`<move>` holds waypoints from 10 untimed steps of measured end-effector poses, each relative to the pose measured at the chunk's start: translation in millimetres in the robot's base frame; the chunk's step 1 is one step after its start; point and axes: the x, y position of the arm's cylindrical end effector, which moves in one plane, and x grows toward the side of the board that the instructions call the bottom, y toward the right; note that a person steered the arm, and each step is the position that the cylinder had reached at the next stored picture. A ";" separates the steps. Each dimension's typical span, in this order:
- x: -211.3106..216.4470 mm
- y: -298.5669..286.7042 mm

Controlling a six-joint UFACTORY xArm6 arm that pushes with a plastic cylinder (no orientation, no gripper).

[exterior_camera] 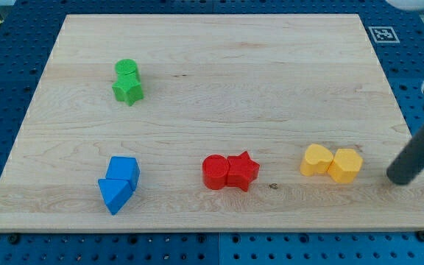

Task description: Push the red circle towards the green star

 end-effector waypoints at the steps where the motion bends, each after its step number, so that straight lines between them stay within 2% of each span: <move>1: 26.3 -53.6; 2: 26.8 -135.6; 3: 22.7 -161.7; 6: 12.5 -228.6; 8: -39.6 -272.7; 10: -58.1 -282.1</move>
